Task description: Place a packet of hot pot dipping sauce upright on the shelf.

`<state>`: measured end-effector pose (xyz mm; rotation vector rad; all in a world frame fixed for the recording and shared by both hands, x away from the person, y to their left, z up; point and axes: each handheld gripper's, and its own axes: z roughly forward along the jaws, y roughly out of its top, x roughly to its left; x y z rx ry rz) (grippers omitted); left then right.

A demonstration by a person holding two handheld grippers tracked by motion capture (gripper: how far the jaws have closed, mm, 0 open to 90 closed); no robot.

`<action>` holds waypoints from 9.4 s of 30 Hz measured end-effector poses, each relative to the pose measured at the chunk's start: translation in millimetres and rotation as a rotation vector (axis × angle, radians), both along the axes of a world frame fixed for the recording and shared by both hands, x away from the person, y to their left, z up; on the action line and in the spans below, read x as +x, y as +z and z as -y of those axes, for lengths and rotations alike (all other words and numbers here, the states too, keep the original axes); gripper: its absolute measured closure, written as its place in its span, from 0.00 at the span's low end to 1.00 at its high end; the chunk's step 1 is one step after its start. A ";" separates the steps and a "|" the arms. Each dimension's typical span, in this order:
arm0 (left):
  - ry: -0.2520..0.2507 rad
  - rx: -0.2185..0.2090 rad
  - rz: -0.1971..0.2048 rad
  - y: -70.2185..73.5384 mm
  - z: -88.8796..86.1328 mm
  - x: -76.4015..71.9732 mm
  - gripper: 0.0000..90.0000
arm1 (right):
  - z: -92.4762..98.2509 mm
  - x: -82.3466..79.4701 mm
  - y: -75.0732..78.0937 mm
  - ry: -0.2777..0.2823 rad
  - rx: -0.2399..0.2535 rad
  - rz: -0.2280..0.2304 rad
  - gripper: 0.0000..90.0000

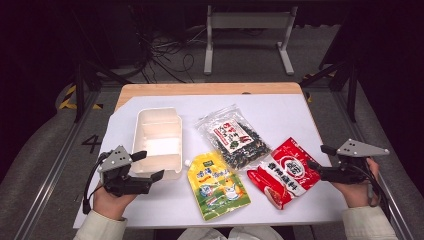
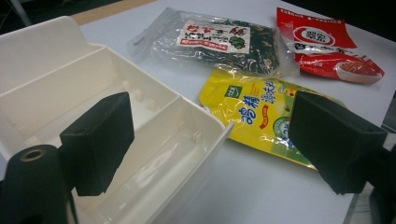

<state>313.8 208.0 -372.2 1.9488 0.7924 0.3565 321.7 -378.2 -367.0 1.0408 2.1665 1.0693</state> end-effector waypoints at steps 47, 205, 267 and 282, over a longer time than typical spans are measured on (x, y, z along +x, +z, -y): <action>-0.040 0.030 -0.026 -9.1 12.1 8.2 0.17 | 35.6 24.3 -64.8 -0.172 0.073 -0.344 0.34; -0.393 -0.226 -0.002 -36.1 125.8 27.5 0.16 | -174.7 -33.7 92.8 0.577 0.111 0.089 0.99; -0.324 -0.106 0.096 44.4 51.1 48.9 0.99 | -87.3 8.1 27.5 0.267 0.140 -0.043 0.82; -0.257 -0.135 0.154 53.4 17.4 77.1 0.99 | -75.6 14.0 12.3 0.199 0.076 -0.083 0.83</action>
